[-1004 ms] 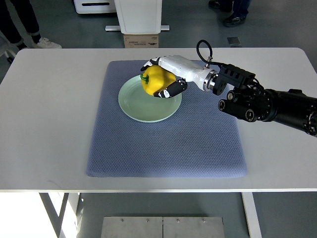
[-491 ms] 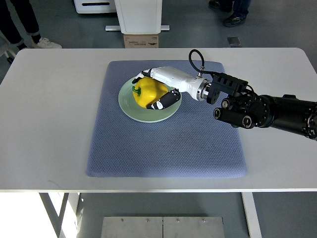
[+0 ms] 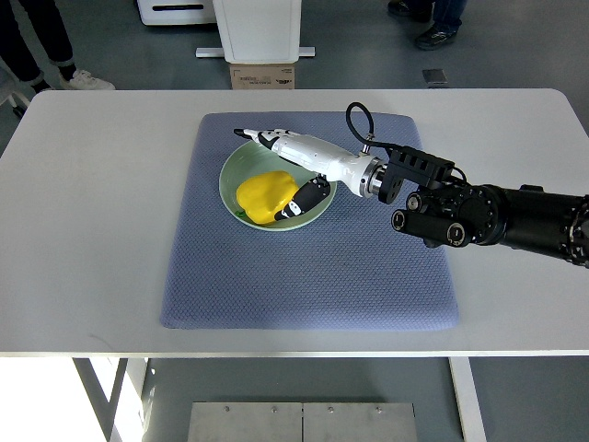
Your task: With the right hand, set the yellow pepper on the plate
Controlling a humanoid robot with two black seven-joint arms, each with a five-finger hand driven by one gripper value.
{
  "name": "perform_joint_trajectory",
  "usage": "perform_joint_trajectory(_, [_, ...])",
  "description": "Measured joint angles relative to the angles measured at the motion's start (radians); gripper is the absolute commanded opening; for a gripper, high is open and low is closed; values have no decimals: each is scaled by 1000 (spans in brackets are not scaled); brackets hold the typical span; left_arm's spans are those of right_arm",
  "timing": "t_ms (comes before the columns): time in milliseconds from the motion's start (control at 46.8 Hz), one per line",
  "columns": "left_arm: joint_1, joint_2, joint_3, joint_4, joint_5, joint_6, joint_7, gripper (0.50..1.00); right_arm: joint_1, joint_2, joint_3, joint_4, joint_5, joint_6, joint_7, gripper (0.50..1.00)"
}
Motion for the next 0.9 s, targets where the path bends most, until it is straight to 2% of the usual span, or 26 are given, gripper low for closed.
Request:
perform_joint_trajectory(363, [0,0,0,1,0,0,0,1000,-4,0,153,-6,45,-1,0,1000])
perform_joint_trajectory(769, [0,0,0,0,0,0,0,1000,-157,0,690,-29,99,-6,0,1000])
perform_joint_trajectory(897, [0,0,-1,0,0,0,0,1000,-180,0,726,-28,97,-10,0,1000])
